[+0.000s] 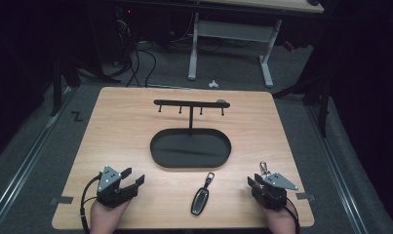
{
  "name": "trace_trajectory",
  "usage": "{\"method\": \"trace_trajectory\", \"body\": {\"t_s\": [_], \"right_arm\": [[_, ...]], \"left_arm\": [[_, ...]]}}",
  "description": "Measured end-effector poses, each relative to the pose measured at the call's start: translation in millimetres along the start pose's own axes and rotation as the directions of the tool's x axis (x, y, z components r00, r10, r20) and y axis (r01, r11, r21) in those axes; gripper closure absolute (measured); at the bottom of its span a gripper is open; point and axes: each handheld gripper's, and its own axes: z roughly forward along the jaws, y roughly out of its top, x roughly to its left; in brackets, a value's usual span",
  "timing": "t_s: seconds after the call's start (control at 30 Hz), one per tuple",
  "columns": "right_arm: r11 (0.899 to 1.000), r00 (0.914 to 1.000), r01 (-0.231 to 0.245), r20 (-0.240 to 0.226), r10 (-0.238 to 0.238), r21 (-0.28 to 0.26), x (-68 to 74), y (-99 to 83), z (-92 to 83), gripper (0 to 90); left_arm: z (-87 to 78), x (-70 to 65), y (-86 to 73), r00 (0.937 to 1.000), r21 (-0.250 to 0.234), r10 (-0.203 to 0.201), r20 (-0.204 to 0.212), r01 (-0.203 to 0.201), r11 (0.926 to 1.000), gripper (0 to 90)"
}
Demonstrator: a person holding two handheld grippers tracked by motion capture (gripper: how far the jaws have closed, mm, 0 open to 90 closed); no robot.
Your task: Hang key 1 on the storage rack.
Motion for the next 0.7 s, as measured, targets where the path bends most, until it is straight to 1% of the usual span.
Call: {"method": "trace_trajectory", "body": {"t_s": [0.03, 0.07, 0.1, 0.13, 0.17, 0.2, 0.23, 0.27, 0.3, 0.33, 0.37, 0.4, 0.43, 0.47, 0.5, 0.57, 0.7], "right_arm": [[1.0, 1.0, 0.0, 0.0, 0.0, 0.0, 0.0, 0.0, 0.0, 67.1], [1.0, 0.9999, 0.014, 0.007, -0.014, 0.014, 1.7, -1.5, 2.2, 67.0], [1.0, 0.9999, 0.017, 0.0, -0.017, 0.018, 2.5, -2.4, 2.6, 67.0], [0.999, 0.9997, 0.023, -0.009, -0.023, 0.022, 3.0, -2.8, 2.5, 67.0], [0.999, 0.9997, 0.023, -0.009, -0.023, 0.022, 3.0, -2.8, 2.5, 67.0], [0.999, 0.9993, 0.034, -0.014, -0.033, 0.02, 3.2, -3.2, 2.0, 66.8], [0.999, 0.9993, 0.034, -0.018, -0.034, 0.016, 3.8, -3.5, 0.9, 65.6], [0.999, 0.9983, 0.052, -0.027, -0.052, 0.0, 5.0, -4.3, -2.0, 64.9], [0.998, 0.9982, 0.055, -0.025, -0.055, -0.005, 5.6, -4.6, -2.7, 64.2], [0.999, 0.9981, 0.053, -0.03, -0.053, -0.007, 6.3, -4.8, -3.4, 64.0], [0.999, 0.9981, 0.052, -0.032, -0.053, -0.012, 6.9, -4.7, -3.6, 64.0], [0.998, 0.9981, 0.054, -0.03, -0.054, -0.015, 7.8, -4.5, -3.2, 65.7], [0.998, 0.9977, 0.062, -0.027, -0.063, -0.014, 8.2, -4.1, -2.0, 68.2], [0.998, 0.9977, 0.062, -0.027, -0.063, -0.014, 8.2, -4.1, -2.0, 68.2], [0.998, 0.997, 0.066, -0.04, -0.066, -0.009, 9.9, -3.6, 0.2, 73.5], [0.998, 0.9966, 0.064, -0.051, -0.064, -0.006, 11.1, -2.7, 0.9, 74.2], [0.998, 0.9956, 0.064, -0.067, -0.065, -0.013, 12.8, -0.7, 0.5, 74.1]], "left_arm": [[2.1, -0.2, -1.1, 1.0, 0.011, 0.0, -0.007, 0.0, 0.9999, 40.3], [4.3, -1.0, -0.7, 1.0, 0.015, -0.004, -0.005, 0.004, 0.9999, 38.1], [4.5, -1.8, -0.2, 1.0, 0.008, -0.005, 0.001, 0.005, 1.0, 37.9], [4.8, -2.9, 0.3, 1.0, 0.004, 0.003, 0.006, -0.003, 1.0, 37.9], [4.8, -2.9, 0.3, 1.0, 0.004, 0.003, 0.006, -0.003, 1.0, 37.9], [5.5, -4.6, 0.7, 0.9998, 0.008, 0.018, 0.008, -0.018, 0.9998, 37.9], [6.7, -6.5, 0.9, 0.9994, 0.012, 0.035, 0.006, -0.035, 0.9993, 37.2], [8.8, -9.6, 0.3, 0.9981, 0.023, 0.06, 0.013, -0.06, 0.9979, 36.7], [8.8, -9.6, 0.3, 0.9981, 0.023, 0.06, 0.013, -0.06, 0.9979, 36.5], [9.9, -12.2, -0.6, 0.9971, 0.032, 0.075, 0.013, -0.076, 0.9966, 35.7], [9.9, -12.2, -0.6, 0.9971, 0.032, 0.075, 0.013, -0.076, 0.9966, 35.4], [11.4, -15.3, -1.3, 0.9956, 0.036, 0.091, 0.022, -0.092, 0.9951, 35.0], [12.0, -16.9, -1.6, 0.9946, 0.039, 0.102, 0.021, -0.102, 0.994, 34.1], [12.0, -16.9, -1.6, 0.9946, 0.039, 0.102, 0.021, -0.102, 0.994, 33.8], [13.4, -19.4, -2.1, 0.9927, 0.052, 0.118, 0.026, -0.119, 0.9915, 34.1], [15.0, -21.2, -2.5, 0.9919, 0.065, 0.124, 0.031, -0.125, 0.99, 34.3], [16.2, -22.7, -3.2, 0.9898, 0.073, 0.137, 0.039, -0.14, 0.9875, 33.8]]}}
